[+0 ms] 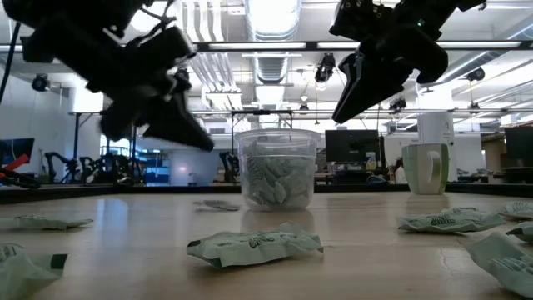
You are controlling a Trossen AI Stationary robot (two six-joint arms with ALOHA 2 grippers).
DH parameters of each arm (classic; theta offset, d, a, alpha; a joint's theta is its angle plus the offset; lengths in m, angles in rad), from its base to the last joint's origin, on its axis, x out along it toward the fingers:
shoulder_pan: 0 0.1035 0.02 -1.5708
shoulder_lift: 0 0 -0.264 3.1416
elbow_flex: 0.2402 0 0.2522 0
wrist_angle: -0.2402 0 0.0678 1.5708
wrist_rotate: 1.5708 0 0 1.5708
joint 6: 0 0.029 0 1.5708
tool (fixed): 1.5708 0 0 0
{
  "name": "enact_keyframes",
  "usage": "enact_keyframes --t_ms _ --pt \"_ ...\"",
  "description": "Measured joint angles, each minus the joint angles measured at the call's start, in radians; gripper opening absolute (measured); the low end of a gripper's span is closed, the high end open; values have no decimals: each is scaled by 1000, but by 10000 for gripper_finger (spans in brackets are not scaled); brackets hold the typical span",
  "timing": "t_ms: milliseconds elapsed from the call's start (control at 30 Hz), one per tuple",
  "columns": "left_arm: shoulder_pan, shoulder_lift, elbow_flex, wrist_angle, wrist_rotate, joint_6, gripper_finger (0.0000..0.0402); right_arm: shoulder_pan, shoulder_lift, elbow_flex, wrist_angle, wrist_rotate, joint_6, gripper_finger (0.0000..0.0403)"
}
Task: Pick and place Stevia / Truvia into bins
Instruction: Put the light green stevia packet into the transparent container
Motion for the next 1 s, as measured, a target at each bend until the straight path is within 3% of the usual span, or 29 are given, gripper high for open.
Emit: enact_keyframes --t_ms 133,333,533,633,1000 --pt "7 -10 35 30 -90 63 1 0 0 -1 -8 0 0 73" --pt "27 -10 30 25 138 80 1 0 0 -1 -38 0 16 73" --pt "67 -10 -11 5 154 78 9 0 -1 -1 -41 0 24 72" --pt "92 -10 -21 -4 186 77 39 0 -2 -1 -41 0 24 72" --pt "168 17 -59 7 309 21 206 0 -2 -1 -37 0 26 72"
